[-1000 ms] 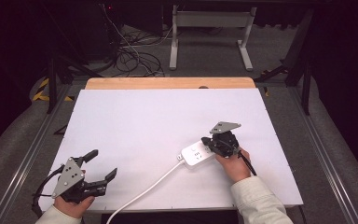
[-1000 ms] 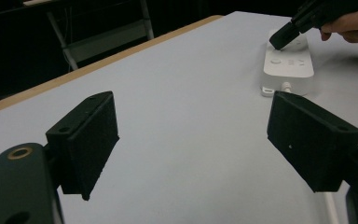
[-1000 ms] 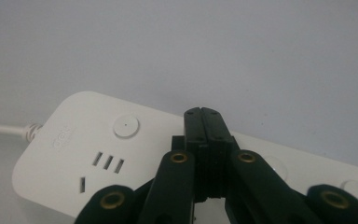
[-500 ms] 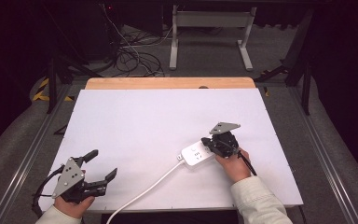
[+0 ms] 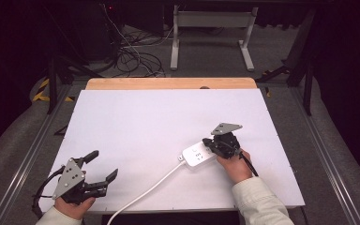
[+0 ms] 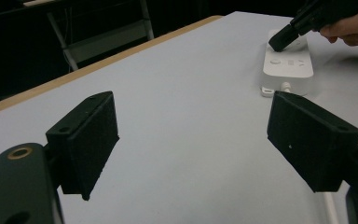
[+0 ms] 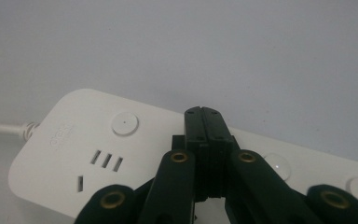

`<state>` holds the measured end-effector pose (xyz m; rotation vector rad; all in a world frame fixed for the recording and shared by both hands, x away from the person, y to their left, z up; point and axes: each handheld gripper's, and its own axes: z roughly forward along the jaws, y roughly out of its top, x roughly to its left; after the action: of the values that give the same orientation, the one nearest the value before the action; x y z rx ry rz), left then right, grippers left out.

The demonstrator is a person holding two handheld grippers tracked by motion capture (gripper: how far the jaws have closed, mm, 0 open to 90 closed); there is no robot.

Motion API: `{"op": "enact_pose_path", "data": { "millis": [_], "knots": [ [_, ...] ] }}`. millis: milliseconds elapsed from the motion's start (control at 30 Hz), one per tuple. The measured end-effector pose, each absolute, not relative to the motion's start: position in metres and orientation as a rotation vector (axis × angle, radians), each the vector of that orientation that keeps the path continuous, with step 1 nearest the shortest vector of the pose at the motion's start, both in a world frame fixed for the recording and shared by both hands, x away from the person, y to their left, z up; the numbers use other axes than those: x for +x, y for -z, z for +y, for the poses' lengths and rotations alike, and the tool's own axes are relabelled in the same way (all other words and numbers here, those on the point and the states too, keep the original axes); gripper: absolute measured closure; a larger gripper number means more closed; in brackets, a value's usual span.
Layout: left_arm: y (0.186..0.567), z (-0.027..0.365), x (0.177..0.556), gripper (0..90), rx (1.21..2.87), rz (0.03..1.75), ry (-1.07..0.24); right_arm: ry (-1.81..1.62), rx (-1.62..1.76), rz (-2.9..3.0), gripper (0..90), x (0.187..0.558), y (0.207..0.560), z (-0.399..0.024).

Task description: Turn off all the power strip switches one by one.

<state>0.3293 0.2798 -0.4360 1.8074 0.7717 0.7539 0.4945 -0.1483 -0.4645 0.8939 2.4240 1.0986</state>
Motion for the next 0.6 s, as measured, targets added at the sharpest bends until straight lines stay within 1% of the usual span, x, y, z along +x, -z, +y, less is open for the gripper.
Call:
{"op": "enact_pose_path", "data": {
  "millis": [600],
  "knots": [
    [0.4361, 0.2794, 0.329, 16.9, 1.804, 0.776, -0.749, -1.103, 0.903, 2.413, 90.0, 0.4935, 0.466, -0.1484]
  ]
}}
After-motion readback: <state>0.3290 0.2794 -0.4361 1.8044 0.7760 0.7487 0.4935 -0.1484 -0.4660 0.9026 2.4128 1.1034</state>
